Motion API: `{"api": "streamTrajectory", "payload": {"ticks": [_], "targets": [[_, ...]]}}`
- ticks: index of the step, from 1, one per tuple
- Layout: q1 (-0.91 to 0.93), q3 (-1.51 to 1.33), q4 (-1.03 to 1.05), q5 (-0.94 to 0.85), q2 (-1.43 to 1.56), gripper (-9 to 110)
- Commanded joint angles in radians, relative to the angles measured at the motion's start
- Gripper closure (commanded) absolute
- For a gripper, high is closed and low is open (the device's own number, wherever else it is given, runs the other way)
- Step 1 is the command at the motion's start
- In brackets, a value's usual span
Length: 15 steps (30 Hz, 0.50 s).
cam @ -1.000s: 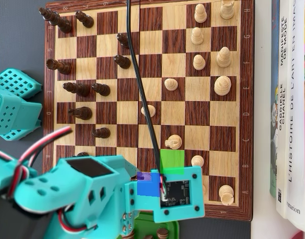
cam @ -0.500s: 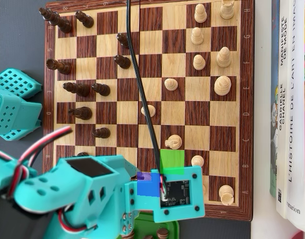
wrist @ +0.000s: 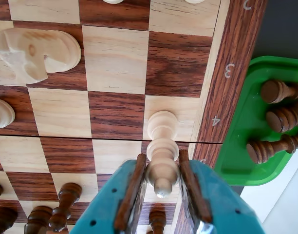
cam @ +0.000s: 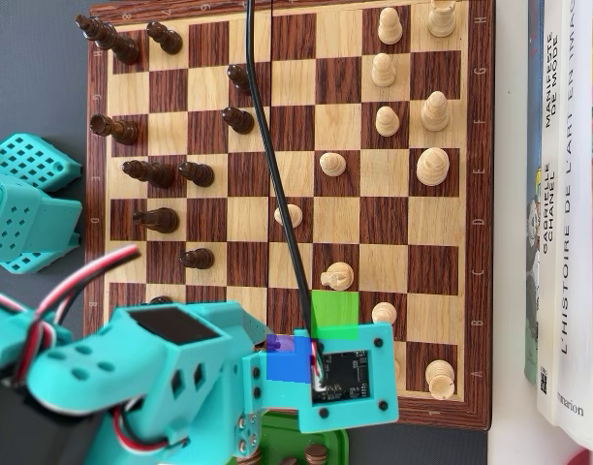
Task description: Play chess
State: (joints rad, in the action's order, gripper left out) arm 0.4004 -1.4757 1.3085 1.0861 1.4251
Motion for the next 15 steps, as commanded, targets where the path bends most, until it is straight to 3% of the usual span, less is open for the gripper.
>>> {"api": "streamTrajectory", "payload": {"ticks": [1,15], "targets": [[0.008,0.031,-0.009,-0.005,0.006,96],[0.006,0.043,-0.006,0.003,0.018,96]]}}
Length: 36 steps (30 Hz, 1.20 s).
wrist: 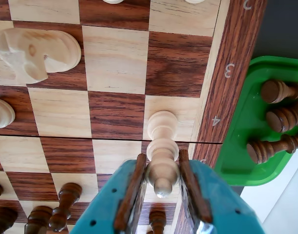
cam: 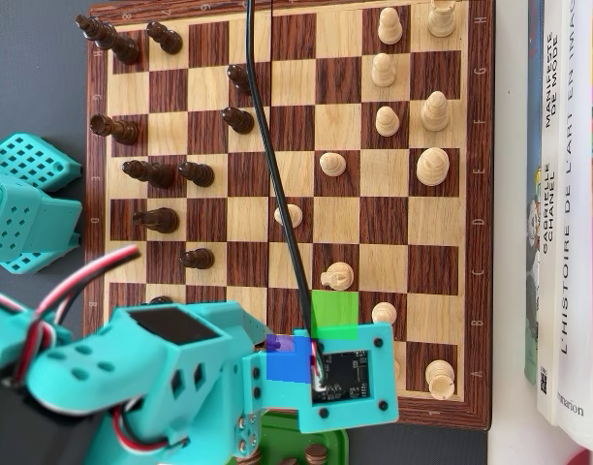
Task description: Play chess
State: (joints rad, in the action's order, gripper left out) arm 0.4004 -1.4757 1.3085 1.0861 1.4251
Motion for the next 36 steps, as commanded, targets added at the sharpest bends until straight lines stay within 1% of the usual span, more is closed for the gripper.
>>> {"api": "streamTrajectory", "payload": {"ticks": [1,12,26,32,36], "targets": [[0.005,0.049,0.000,0.003,0.018,96],[-0.006,0.057,0.002,0.006,0.069,96],[-0.140,0.058,-0.008,0.071,0.094,96],[-0.158,0.063,-0.011,0.072,0.091,96],[-0.155,0.117,-0.017,0.072,0.058,96]]}}
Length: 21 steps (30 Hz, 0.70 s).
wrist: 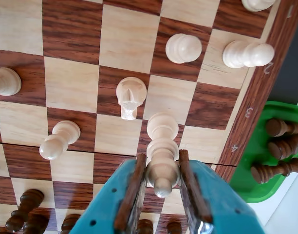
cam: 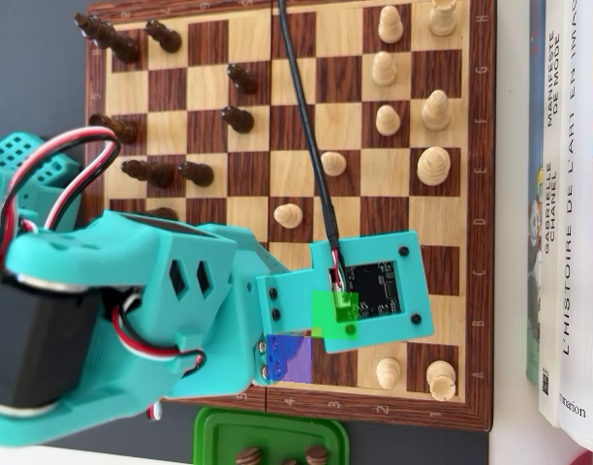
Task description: Play chess
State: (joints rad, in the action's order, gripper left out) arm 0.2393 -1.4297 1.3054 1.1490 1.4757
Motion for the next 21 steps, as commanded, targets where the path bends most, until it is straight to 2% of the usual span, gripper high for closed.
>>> {"api": "streamTrajectory", "payload": {"ticks": [1,21], "targets": [[0.008,0.086,-0.011,0.009,-0.011,96],[0.018,0.124,-0.012,0.000,-0.106,96]]}}
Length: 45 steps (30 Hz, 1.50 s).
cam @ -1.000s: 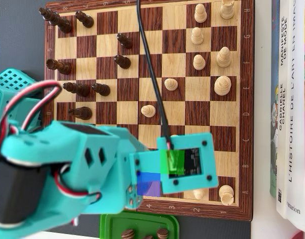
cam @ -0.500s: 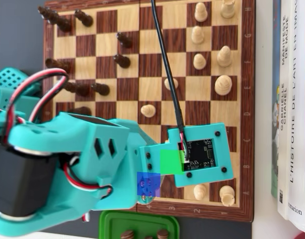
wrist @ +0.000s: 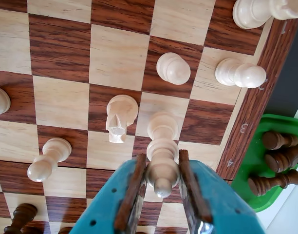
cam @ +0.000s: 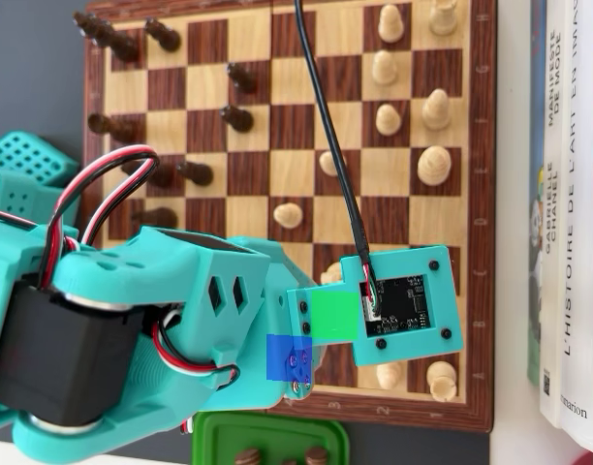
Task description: Play chess
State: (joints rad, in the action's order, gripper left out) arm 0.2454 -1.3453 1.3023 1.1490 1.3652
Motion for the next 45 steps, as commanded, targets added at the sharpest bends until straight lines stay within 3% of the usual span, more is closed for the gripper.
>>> {"api": "streamTrajectory", "payload": {"ticks": [1,23,45], "targets": [[0.012,0.040,-0.009,0.000,-0.002,96],[0.025,0.063,-0.009,-0.005,-0.072,95],[0.025,0.063,-0.006,-0.003,-0.072,87]]}}
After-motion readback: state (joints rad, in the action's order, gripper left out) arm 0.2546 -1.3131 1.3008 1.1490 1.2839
